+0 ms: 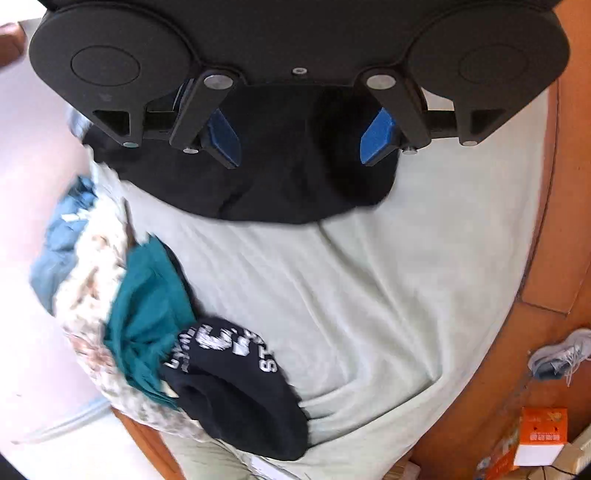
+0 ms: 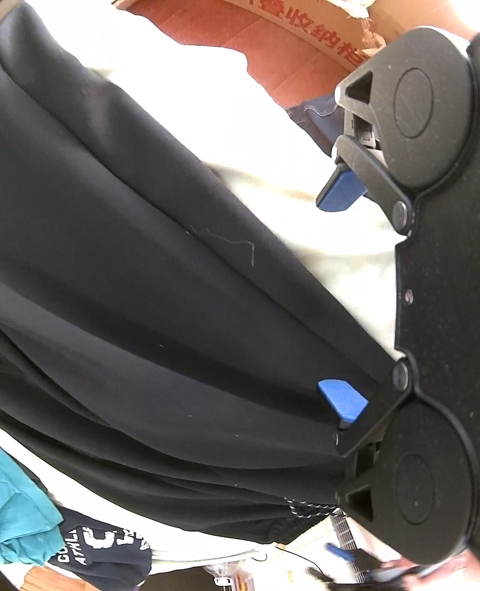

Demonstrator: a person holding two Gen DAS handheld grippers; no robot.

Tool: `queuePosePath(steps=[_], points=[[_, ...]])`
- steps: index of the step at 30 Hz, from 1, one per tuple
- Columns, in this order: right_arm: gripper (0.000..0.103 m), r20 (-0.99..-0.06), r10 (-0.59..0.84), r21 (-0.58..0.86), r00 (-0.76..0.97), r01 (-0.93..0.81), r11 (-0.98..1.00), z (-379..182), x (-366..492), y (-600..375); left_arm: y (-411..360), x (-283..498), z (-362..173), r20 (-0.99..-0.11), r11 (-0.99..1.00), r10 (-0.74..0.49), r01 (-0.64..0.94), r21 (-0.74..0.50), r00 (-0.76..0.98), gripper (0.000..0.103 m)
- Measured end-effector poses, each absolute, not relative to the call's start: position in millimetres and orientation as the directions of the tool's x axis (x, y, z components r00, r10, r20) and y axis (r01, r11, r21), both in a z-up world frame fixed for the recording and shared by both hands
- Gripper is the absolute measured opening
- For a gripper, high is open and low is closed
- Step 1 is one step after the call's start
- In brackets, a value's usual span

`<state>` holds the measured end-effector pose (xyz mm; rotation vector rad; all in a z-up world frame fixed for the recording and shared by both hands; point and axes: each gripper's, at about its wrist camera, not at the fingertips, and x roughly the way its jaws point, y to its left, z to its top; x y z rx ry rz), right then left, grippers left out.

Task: Fold clothes

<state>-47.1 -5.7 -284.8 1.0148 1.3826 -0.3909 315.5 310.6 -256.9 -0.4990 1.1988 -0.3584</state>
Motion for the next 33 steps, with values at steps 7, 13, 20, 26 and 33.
queuePosePath(steps=[7,13,20,26,33], points=[[0.101,-0.936,0.246,0.349,0.252,0.762,0.546,-274,-39,-14,309,333,-288,-0.872,0.901,-0.408,-0.036,-0.432,0.271,0.070],[0.101,-0.959,0.168,0.283,0.230,0.705,0.650,-269,-32,-15,305,345,-279,-0.878,0.920,-0.380,0.023,-0.391,0.292,0.026],[0.102,-0.971,0.129,0.232,0.200,0.679,0.696,-263,-52,-57,321,355,-257,-0.851,0.920,-0.346,-0.036,-0.391,0.395,0.021],[0.102,-0.974,0.136,0.224,0.184,0.657,0.719,-258,-46,-54,351,366,-235,-0.831,0.925,-0.269,-0.110,-0.364,0.487,0.017],[0.102,-0.971,0.141,0.234,0.193,0.645,0.727,-251,-41,-53,396,386,-235,-0.853,0.942,-0.180,-0.163,-0.292,0.489,0.016]])
